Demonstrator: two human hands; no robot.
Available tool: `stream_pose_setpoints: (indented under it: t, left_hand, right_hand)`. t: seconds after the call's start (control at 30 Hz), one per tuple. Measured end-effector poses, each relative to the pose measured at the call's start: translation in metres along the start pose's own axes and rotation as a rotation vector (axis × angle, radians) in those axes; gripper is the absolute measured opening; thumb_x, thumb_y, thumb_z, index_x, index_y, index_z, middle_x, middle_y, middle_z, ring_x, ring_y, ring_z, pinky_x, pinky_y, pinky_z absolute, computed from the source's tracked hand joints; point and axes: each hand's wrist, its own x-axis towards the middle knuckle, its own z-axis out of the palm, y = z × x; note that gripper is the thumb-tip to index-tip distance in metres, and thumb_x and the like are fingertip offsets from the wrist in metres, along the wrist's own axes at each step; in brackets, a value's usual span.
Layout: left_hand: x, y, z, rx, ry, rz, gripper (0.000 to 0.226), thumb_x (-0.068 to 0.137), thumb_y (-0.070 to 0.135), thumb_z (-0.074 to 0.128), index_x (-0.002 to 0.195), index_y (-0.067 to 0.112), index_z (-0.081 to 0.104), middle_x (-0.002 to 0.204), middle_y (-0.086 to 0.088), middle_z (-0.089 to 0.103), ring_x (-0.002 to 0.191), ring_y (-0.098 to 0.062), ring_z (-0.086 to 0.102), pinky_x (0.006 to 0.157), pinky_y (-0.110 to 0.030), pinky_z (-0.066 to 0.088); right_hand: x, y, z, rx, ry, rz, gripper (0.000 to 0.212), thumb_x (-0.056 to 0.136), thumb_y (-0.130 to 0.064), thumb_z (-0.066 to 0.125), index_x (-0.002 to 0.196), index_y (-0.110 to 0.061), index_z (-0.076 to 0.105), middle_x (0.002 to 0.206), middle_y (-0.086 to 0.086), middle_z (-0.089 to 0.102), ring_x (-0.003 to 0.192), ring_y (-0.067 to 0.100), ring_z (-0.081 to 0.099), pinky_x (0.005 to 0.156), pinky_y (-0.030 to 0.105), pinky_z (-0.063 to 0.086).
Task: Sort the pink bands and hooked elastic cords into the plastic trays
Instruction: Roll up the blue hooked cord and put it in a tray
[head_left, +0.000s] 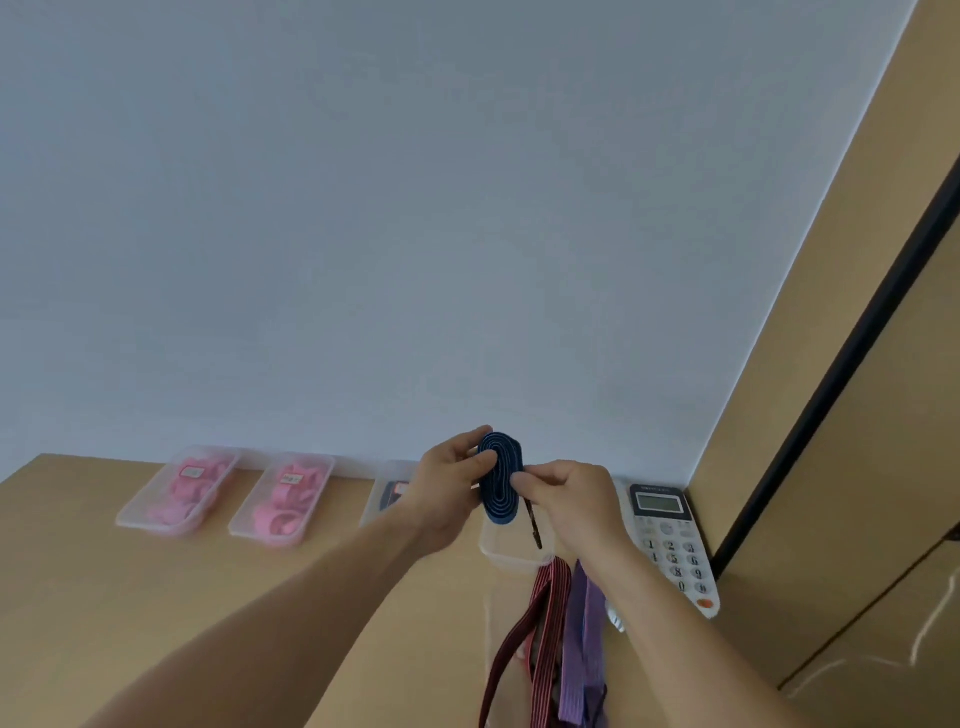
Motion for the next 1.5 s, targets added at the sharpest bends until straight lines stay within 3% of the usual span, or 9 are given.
stream_pose_setpoints:
  t: [0.13, 0.3, 0.5, 0.63, 0.77, 0.9, 1.07, 1.27, 1.5]
  left_hand:
    - [0.016, -0.018, -0.005, -0.049, 0.061, -0.012, 0.045, 0.101, -0.002, 0.045, 0.145, 0.003, 0.04, 0.132, -0.021, 0.058, 0.113, -0.031, 0.061, 0.092, -0.038, 0.052]
    - [0.055, -0.036, -0.016, -0.177, 0.031, -0.067, 0.042, 0.1, -0.005, 0.038, 0.142, -0.005, 0.041, 0.135, -0.03, 0.052, 0.116, -0.036, 0.057, 0.106, -0.047, 0.044]
    - [0.103, -0.057, -0.035, -0.256, -0.106, -0.19, 0.041, 0.09, -0.009, 0.027, 0.121, -0.013, 0.053, 0.11, -0.029, 0.06, 0.103, -0.038, 0.056, 0.093, -0.046, 0.046]
    - [0.135, -0.066, -0.048, -0.06, -0.171, -0.271, 0.041, 0.085, -0.007, 0.028, 0.108, -0.005, 0.063, 0.097, -0.022, 0.064, 0.09, -0.03, 0.06, 0.082, -0.04, 0.048]
    - [0.165, -0.078, -0.064, 0.353, -0.096, -0.293, 0.03, 0.093, 0.007, 0.039, 0.104, 0.03, 0.055, 0.104, -0.008, 0.058, 0.088, -0.017, 0.053, 0.089, -0.033, 0.047]
    - [0.177, -0.102, -0.078, 0.743, -0.081, -0.263, 0.047, 0.098, 0.017, 0.045, 0.144, 0.009, 0.042, 0.116, -0.006, 0.057, 0.092, -0.016, 0.056, 0.078, -0.026, 0.042]
    - [0.186, -0.122, -0.08, 0.928, -0.146, -0.333, 0.055, 0.096, 0.015, 0.049, 0.149, 0.008, 0.036, 0.141, -0.011, 0.052, 0.109, -0.023, 0.058, 0.09, -0.032, 0.048]
    - [0.192, -0.134, -0.079, 0.791, -0.116, -0.424, 0.044, 0.091, 0.007, 0.046, 0.134, 0.011, 0.057, 0.1, -0.012, 0.071, 0.07, -0.02, 0.058, 0.057, -0.026, 0.046]
    - [0.183, -0.138, -0.077, 0.613, -0.087, -0.446, 0.024, 0.091, 0.01, 0.047, 0.093, -0.003, 0.066, 0.068, -0.011, 0.06, 0.058, -0.022, 0.056, 0.054, -0.028, 0.048]
  right_hand:
    - [0.01, 0.014, 0.014, 0.05, 0.038, 0.04, 0.009, 0.079, -0.025, 0.081, 0.087, -0.024, 0.076, 0.076, -0.012, 0.074, 0.067, -0.006, 0.066, 0.062, 0.014, 0.047]
    - [0.03, 0.025, 0.029, 0.087, 0.071, 0.071, 0.026, 0.078, -0.024, 0.082, 0.087, -0.009, 0.061, 0.068, 0.005, 0.07, 0.048, 0.012, 0.063, 0.043, 0.021, 0.046]
    - [0.066, 0.033, 0.044, -0.189, 0.075, 0.1, 0.027, 0.081, -0.023, 0.077, 0.078, -0.012, 0.052, 0.064, 0.002, 0.066, 0.043, 0.008, 0.062, 0.04, 0.017, 0.041]
    - [0.091, 0.039, 0.059, -0.27, 0.148, 0.174, 0.024, 0.078, -0.019, 0.077, 0.077, -0.01, 0.054, 0.058, 0.001, 0.065, 0.041, 0.005, 0.06, 0.04, 0.016, 0.041]
    - [0.109, 0.057, 0.07, -0.379, 0.215, 0.262, 0.021, 0.079, -0.021, 0.075, 0.08, -0.011, 0.056, 0.066, 0.003, 0.069, 0.053, 0.01, 0.067, 0.048, 0.026, 0.052]
    - [0.122, 0.086, 0.075, -0.54, 0.201, 0.293, 0.022, 0.082, -0.025, 0.072, 0.076, -0.019, 0.052, 0.071, -0.004, 0.065, 0.061, 0.007, 0.064, 0.046, 0.016, 0.045]
    - [0.138, 0.121, 0.085, -0.602, 0.112, 0.302, 0.018, 0.085, -0.021, 0.07, 0.08, -0.014, 0.054, 0.075, -0.001, 0.061, 0.066, 0.012, 0.06, 0.048, 0.019, 0.04]
    - [0.152, 0.149, 0.096, -0.639, 0.057, 0.301, 0.019, 0.084, -0.015, 0.067, 0.075, -0.015, 0.051, 0.073, 0.003, 0.06, 0.069, 0.02, 0.061, 0.056, 0.03, 0.046]
    - [0.149, 0.157, 0.102, -0.698, 0.031, 0.263, 0.014, 0.086, -0.021, 0.064, 0.078, -0.016, 0.053, 0.068, -0.002, 0.057, 0.062, 0.016, 0.056, 0.052, 0.029, 0.042]
